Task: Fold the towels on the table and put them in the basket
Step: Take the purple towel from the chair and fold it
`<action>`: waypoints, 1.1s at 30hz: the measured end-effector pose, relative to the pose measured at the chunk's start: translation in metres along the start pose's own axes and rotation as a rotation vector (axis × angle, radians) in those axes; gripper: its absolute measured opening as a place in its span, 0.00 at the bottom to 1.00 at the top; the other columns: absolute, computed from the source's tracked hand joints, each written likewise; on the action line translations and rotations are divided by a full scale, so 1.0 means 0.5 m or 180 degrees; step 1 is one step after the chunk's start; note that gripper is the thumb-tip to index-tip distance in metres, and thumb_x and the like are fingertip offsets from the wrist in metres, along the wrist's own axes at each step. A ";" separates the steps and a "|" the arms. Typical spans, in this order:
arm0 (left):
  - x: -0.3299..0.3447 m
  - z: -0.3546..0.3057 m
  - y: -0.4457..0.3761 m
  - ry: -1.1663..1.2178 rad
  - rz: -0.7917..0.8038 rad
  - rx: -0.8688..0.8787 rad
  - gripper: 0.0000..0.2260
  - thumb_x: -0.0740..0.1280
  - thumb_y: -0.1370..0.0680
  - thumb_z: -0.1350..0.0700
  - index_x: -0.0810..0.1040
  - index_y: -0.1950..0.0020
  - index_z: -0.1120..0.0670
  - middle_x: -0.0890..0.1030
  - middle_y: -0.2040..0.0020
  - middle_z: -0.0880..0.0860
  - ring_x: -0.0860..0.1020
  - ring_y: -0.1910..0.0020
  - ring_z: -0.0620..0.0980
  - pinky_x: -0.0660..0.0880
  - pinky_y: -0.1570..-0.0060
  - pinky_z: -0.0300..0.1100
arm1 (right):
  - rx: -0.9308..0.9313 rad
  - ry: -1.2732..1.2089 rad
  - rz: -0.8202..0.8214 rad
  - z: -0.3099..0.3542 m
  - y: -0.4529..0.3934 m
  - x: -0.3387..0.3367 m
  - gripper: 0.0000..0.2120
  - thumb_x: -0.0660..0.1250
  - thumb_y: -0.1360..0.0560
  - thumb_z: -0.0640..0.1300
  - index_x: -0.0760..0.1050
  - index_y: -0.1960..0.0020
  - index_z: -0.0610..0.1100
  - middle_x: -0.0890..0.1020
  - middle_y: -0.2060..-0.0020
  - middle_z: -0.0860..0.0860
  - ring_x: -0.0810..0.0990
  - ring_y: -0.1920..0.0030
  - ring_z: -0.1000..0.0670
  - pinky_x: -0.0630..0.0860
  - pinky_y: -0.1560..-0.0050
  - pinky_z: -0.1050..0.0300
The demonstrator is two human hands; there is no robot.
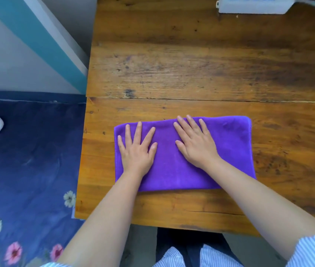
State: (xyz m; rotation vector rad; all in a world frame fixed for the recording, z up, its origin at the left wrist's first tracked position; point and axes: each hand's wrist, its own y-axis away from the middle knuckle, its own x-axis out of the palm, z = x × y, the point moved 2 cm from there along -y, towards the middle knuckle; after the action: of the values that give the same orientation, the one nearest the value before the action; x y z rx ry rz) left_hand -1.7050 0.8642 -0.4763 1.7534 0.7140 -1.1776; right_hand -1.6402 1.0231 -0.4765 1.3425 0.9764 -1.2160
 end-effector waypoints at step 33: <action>-0.041 -0.024 0.001 -0.0297 0.0228 -0.0426 0.23 0.52 0.19 0.49 0.52 0.24 0.46 0.44 0.23 0.58 0.42 0.23 0.57 0.40 0.29 0.61 | 0.2267 -0.1745 0.0120 -0.170 0.132 -0.046 0.31 0.60 0.23 0.47 0.49 0.25 0.41 0.50 0.25 0.41 0.47 0.24 0.43 0.46 0.26 0.50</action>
State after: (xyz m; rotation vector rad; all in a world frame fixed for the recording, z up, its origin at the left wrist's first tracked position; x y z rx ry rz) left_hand -1.7076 0.8748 -0.4552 1.5898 0.6540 -1.1294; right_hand -1.5668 1.0995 -0.4466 1.4089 0.1144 -1.8678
